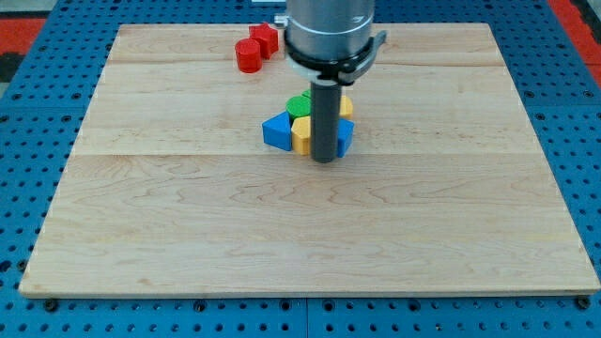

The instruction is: Move the yellow heart to the top right of the blue cube

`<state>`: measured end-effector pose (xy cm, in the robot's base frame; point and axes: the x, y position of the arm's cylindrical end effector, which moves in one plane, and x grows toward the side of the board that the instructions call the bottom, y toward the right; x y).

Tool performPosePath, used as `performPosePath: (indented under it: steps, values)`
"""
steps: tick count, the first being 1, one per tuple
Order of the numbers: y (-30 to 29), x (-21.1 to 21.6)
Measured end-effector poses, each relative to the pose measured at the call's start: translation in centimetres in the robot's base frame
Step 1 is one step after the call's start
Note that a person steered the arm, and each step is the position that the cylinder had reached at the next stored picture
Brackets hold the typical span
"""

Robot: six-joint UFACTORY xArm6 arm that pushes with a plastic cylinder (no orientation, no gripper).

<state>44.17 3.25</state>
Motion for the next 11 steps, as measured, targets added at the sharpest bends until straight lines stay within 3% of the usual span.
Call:
performPosePath:
  steps: [1,2,3,4,5,6,7,9,11]
  values:
    - [1.0,-1.4]
    - [0.7,2.7]
    - [7.4,1.6]
    - [11.0,-5.9]
    - [9.6,-14.7]
    - [2.4,-17.0]
    - [2.1,-11.6]
    - [1.6,-5.6]
    - [7.8,-5.6]
